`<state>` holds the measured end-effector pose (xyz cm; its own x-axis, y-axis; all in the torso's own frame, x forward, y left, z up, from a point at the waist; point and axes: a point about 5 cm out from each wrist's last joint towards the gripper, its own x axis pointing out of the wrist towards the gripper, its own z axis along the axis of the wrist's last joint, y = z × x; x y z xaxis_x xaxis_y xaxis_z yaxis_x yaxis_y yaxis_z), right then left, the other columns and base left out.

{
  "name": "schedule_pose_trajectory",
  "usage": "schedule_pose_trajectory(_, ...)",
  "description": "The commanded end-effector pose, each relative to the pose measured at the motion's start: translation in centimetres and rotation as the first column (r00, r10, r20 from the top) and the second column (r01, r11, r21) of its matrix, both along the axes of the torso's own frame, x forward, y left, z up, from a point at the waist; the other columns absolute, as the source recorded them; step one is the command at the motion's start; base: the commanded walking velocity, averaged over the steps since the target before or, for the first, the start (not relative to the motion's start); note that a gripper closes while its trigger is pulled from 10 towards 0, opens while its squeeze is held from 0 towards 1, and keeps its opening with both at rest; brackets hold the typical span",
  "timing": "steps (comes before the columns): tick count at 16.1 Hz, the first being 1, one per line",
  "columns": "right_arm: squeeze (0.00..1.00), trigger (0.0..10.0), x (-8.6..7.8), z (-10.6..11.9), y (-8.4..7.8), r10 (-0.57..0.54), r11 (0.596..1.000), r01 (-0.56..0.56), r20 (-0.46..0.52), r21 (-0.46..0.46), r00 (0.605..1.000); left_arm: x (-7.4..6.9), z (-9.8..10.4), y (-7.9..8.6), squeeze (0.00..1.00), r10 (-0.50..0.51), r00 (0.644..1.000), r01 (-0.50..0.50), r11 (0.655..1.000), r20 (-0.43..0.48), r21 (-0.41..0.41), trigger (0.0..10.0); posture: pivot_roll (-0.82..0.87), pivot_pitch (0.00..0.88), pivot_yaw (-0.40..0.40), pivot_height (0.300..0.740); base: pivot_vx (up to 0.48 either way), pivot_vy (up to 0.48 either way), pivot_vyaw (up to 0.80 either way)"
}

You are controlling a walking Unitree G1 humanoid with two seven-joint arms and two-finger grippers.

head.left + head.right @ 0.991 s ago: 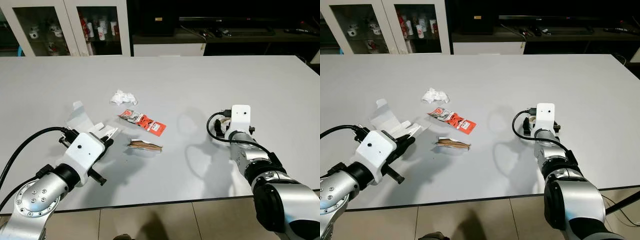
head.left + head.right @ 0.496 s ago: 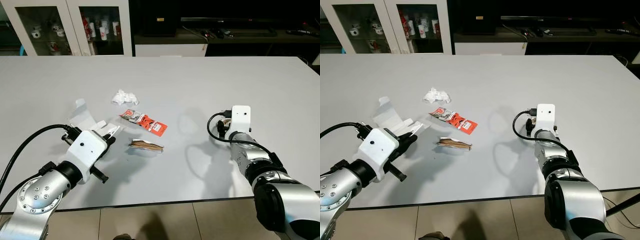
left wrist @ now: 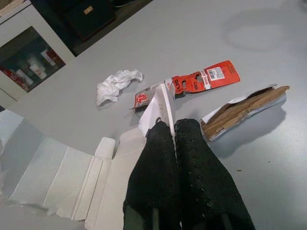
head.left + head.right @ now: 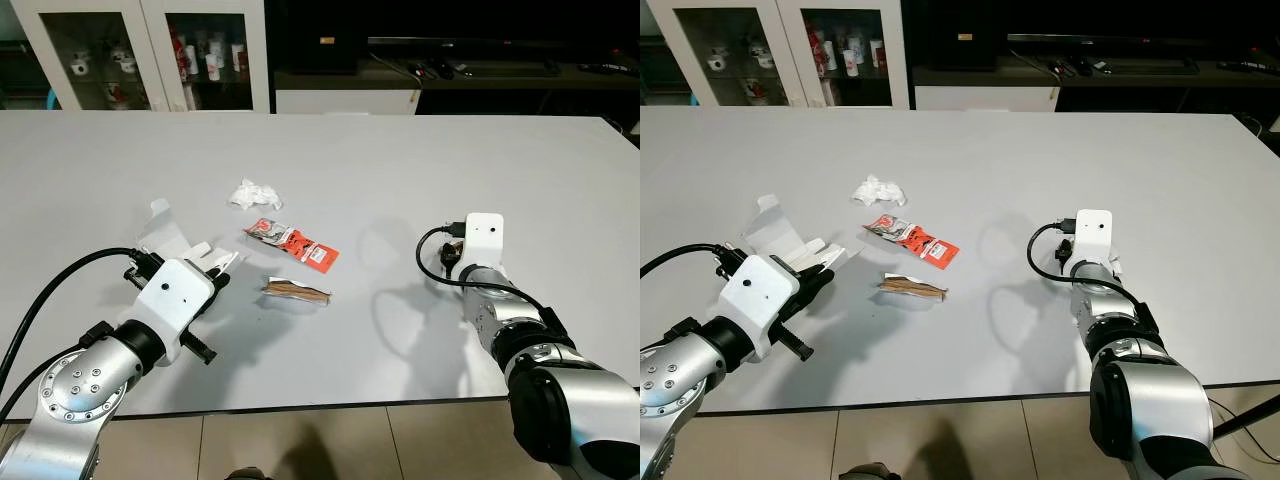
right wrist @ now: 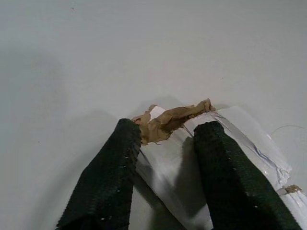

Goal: Picking trash to rubbish bin

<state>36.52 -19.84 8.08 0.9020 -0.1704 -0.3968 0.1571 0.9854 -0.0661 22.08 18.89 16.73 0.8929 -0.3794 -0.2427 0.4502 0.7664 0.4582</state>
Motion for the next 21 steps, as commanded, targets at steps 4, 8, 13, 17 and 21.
schedule_pose_trajectory(4,0.00,0.0,-0.4,-0.6,-0.3,-0.026,0.999,0.026,-0.021,0.037,0.999,0.7,0.5,0.2,0.00,-0.008,1.000,0.007,1.000,0.013,0.024,10.0,0.26,0.000,-0.029,0.740,0.000,0.000,0.00)
schedule_pose_trajectory(8,0.00,0.0,1.4,2.4,1.2,0.052,0.998,-0.049,0.119,-0.033,0.991,2.7,1.3,1.4,0.00,0.090,0.993,-0.085,0.994,0.070,-0.069,10.0,0.23,0.000,-0.010,0.740,0.000,0.000,0.00)
schedule_pose_trajectory(13,0.00,0.0,1.4,4.2,2.6,0.076,0.987,-0.021,0.345,-0.159,0.936,3.0,0.3,0.9,0.00,0.106,0.992,-0.098,0.990,0.069,-0.106,10.0,0.21,0.000,-0.013,0.740,0.000,0.000,0.00)
schedule_pose_trajectory(17,0.00,0.0,0.6,5.5,2.3,0.138,0.968,-0.010,0.494,-0.253,0.858,3.3,-0.2,0.2,0.00,0.124,0.990,-0.114,0.982,0.062,-0.152,10.0,0.18,0.000,-0.027,0.740,0.000,0.000,0.00)
schedule_pose_trajectory(21,1.00,10.0,0.0,3.4,-0.9,0.056,0.956,0.046,0.334,-0.289,0.941,3.7,-0.7,-0.5,0.00,0.097,0.994,-0.086,0.981,0.054,-0.174,10.0,0.15,0.000,-0.005,0.740,0.000,0.000,0.00)
